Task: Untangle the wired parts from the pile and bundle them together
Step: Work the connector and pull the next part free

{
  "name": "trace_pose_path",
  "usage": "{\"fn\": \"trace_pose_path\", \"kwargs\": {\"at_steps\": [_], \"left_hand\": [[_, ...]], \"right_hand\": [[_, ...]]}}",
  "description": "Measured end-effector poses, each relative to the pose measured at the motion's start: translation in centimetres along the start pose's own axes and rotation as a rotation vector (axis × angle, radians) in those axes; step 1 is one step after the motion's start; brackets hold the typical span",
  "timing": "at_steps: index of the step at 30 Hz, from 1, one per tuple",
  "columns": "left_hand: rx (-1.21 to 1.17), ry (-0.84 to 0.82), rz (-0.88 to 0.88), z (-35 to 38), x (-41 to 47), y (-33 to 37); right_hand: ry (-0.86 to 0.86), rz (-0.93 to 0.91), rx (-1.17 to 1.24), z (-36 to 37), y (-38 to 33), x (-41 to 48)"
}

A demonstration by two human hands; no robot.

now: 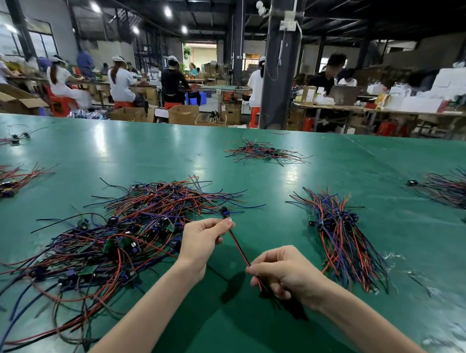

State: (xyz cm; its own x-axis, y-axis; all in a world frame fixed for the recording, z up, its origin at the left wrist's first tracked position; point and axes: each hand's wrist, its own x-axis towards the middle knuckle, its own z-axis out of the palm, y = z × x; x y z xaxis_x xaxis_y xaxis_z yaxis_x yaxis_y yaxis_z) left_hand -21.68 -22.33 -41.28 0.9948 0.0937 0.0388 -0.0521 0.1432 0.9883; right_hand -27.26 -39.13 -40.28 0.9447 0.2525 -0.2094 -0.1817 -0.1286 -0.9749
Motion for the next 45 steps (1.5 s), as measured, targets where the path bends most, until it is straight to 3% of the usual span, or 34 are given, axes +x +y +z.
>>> {"fn": "trace_pose_path", "kwargs": {"at_steps": [13,25,32,39,45], "left_hand": [[-0.009,0.054,-0.025,-0.7,0.6,-0.3],[-0.071,-0.047,-0.079,-0.5,0.2,0.1],[-0.031,-0.292,-0.13,1.5,-2.0,-0.3],[0.0,-0.321,-0.116,1.8,-2.4,-0.3],[-0.044,-0.286,-0.185,1.9,-2.2,0.0]], "right_hand": [[-0.222,0.019,-0.011,-0.7,-0.4,-0.6],[-0.386,0.047,-0.06,-2.3,-1.1,-0.8],[-0.142,-0.088,0.064,-1.6,-0.9,0.0],[-0.06,-0.125,0.037,-1.5,-1.0,-0.1],[0.386,-0.371,-0.076,-5.7,-3.1,0.7]]}}
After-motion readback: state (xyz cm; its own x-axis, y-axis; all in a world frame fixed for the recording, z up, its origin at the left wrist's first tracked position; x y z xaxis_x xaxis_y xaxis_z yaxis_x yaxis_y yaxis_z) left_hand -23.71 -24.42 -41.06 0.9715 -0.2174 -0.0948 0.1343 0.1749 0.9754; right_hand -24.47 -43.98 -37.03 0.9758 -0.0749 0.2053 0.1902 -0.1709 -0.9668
